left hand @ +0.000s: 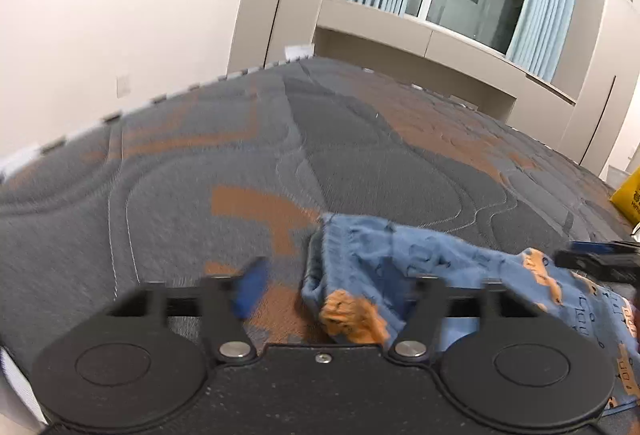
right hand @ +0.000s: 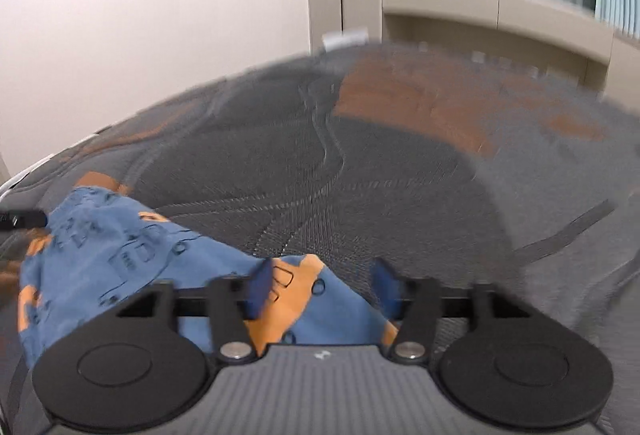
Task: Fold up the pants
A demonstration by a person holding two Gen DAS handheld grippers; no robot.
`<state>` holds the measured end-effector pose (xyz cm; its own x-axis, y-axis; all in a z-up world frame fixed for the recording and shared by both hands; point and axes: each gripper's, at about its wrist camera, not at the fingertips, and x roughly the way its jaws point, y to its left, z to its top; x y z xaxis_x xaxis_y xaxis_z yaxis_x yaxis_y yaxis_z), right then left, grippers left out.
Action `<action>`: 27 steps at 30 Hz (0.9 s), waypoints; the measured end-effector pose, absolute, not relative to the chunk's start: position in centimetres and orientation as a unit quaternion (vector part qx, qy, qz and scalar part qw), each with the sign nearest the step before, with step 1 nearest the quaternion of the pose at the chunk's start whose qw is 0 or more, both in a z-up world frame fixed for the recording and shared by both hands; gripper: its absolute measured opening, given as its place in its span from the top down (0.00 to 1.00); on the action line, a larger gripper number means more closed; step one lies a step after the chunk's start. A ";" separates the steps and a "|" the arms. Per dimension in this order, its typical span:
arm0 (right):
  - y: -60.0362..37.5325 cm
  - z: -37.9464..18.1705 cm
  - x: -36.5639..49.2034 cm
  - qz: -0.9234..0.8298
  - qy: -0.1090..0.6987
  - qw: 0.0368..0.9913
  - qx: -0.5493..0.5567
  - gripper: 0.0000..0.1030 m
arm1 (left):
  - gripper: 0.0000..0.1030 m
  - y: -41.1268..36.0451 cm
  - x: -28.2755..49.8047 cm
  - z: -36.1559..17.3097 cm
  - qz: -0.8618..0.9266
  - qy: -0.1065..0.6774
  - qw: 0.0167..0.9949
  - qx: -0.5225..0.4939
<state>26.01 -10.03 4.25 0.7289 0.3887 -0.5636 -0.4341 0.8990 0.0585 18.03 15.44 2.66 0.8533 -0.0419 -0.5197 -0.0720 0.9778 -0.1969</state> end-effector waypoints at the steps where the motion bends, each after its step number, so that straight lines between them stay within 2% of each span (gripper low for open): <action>1: -10.4 4.6 24.6 0.221 0.284 0.932 -0.045 0.26 | 0.19 14.7 17.8 3.3 0.006 0.263 0.960 -0.098; 3: -11.5 4.8 21.1 0.223 0.267 0.936 -0.054 0.15 | 0.10 13.1 17.8 4.2 -0.007 0.255 0.964 -0.082; 5: -12.5 4.5 17.9 0.214 0.257 0.940 -0.061 0.12 | 0.06 10.4 17.9 4.8 -0.034 0.251 0.966 -0.061; 12: -16.7 2.2 10.1 0.051 0.233 0.964 -0.121 0.03 | 0.03 0.1 18.9 3.6 -0.140 0.278 0.950 -0.015; 20: -26.4 -0.7 6.5 -0.052 0.263 0.961 -0.066 0.00 | 0.03 -6.1 19.7 -1.1 -0.128 0.334 0.931 0.066; 27: -32.3 -0.9 3.0 -0.118 0.228 0.967 -0.008 0.00 | 0.01 -6.4 19.0 1.1 -0.113 0.308 0.943 0.066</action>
<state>2.98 -32.31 -0.94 0.8686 -0.2314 -0.4381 0.2241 0.9721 -0.0693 18.97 -6.36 1.08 0.7853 -0.1720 -0.5948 0.2528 0.9660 0.0544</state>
